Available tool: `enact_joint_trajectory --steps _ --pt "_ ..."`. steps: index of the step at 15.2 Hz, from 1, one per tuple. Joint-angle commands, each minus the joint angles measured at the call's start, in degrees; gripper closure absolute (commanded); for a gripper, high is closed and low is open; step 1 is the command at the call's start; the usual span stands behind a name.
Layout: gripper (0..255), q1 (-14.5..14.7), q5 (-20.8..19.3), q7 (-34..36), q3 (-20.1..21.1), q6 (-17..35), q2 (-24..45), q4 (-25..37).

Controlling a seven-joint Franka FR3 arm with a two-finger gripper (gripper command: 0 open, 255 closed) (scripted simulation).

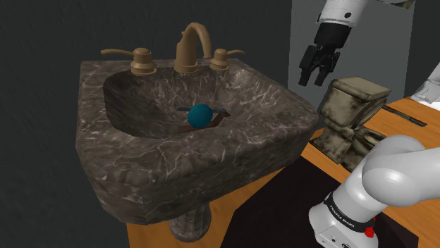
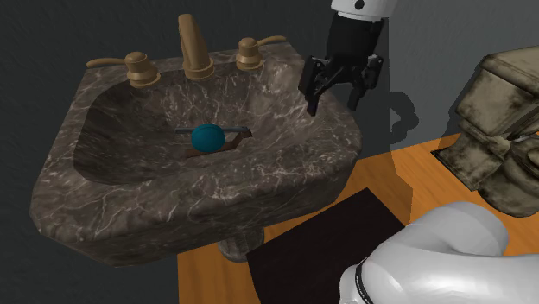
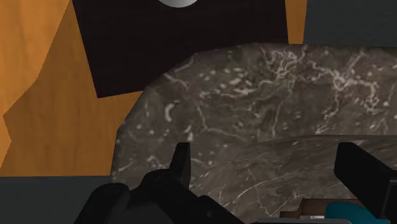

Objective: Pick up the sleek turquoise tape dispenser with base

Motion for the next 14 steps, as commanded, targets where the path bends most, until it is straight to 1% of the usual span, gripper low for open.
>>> enact_joint_trajectory --steps 1,8,14 --pt "0 0.0 0.0 0.0 0.0 0.0 0.0 0.0" --pt "0 -2.17 7.33 20.39 9.47 7.56 9.26 1.08" --pt "0 -4.16 10.75 37.09 16.04 14.46 20.46 5.42"
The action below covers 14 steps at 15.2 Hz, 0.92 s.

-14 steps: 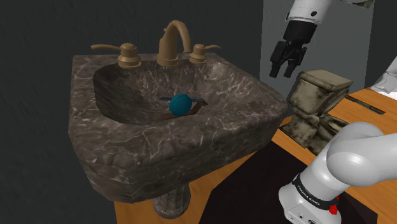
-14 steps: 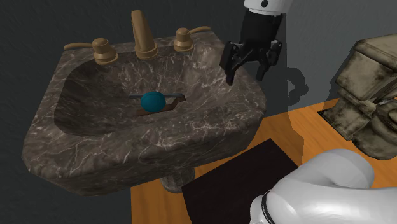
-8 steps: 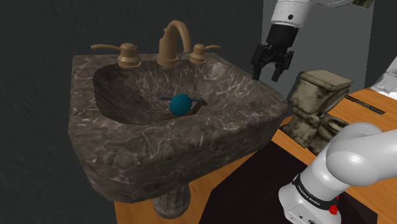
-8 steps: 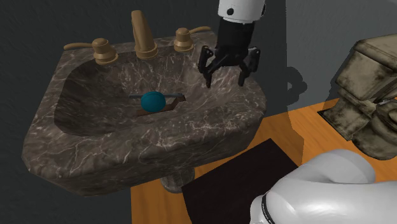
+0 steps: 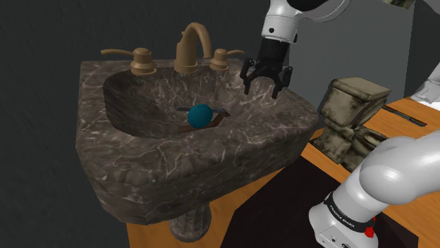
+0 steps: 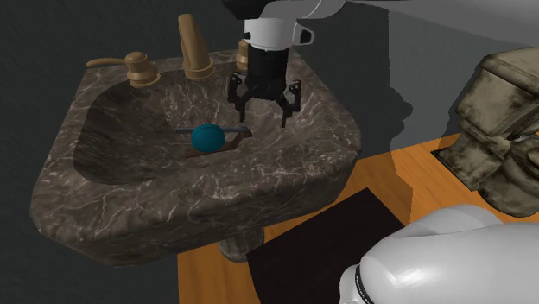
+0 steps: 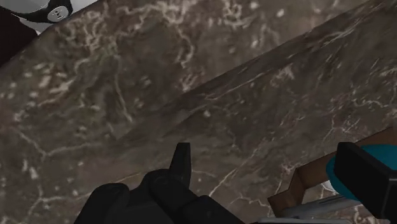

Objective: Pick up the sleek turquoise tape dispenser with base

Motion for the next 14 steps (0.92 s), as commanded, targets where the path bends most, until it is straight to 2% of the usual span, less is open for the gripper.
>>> enact_joint_trajectory --steps 1,8,13,14 --pt "0 -0.74 0.69 5.89 2.08 2.66 4.68 2.14" --pt "0 -2.47 0.04 24.81 6.58 9.69 20.18 10.69" --pt "0 -2.51 -2.15 37.62 7.22 13.36 31.56 18.24" --pt "0 -2.43 -2.25 38.21 7.14 13.5 32.1 18.63"
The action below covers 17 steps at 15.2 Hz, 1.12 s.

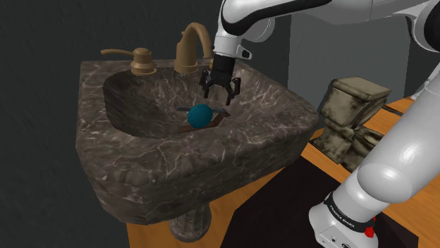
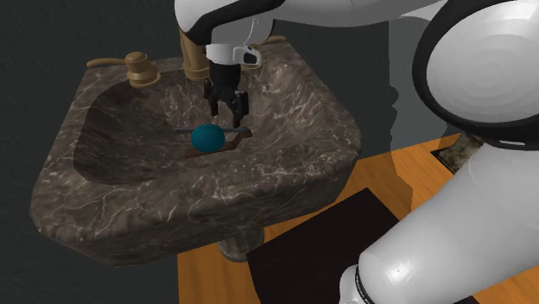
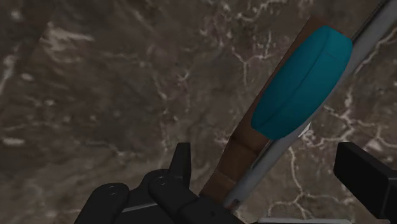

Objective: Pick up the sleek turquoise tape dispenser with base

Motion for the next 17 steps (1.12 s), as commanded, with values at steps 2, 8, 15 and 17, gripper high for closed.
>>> enact_joint_trajectory --steps 2,8,15,17 --pt "0 0.39 -0.31 1.79 0.16 3.95 2.77 -0.09" --pt "0 0.58 -0.44 1.19 0.2 7.92 4.31 -2.62" --pt "255 0.61 -0.44 1.25 0.22 7.88 4.3 -2.57" --pt "255 0.61 -0.44 1.25 0.22 7.88 4.31 -2.56"
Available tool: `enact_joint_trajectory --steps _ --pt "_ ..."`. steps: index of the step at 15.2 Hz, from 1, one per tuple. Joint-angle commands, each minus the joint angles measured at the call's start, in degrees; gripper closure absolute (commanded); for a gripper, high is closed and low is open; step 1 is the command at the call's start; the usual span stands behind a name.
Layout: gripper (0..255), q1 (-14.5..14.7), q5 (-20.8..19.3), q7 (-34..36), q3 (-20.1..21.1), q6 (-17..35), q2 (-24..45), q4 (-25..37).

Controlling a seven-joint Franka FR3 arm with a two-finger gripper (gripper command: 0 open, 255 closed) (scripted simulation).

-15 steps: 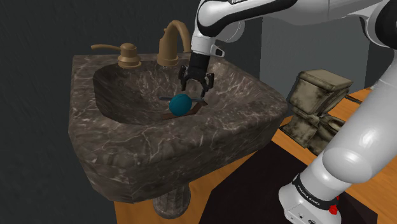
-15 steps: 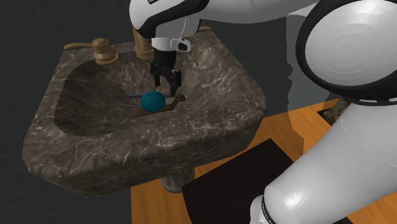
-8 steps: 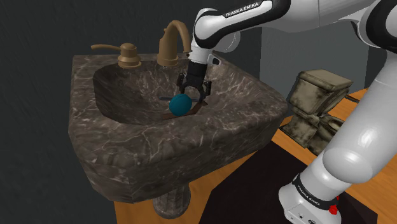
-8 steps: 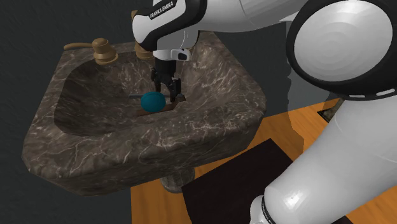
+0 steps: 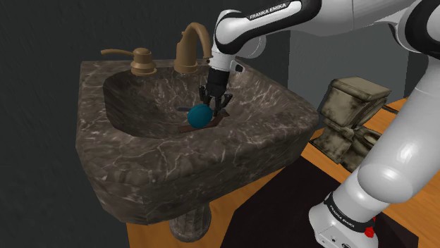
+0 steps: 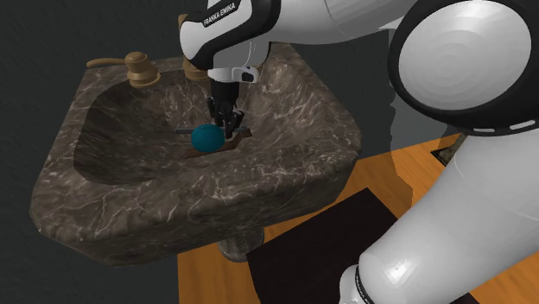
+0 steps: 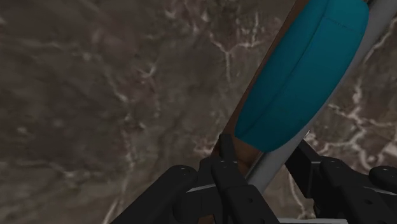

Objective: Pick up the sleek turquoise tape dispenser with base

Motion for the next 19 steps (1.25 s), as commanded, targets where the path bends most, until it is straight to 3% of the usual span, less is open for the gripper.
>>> enact_joint_trajectory --steps 1,19 --pt "255 0.01 0.01 0.0 0.01 0.0 0.01 0.01" --pt "255 -0.36 0.22 1.72 -0.27 -10.84 -3.37 7.72"
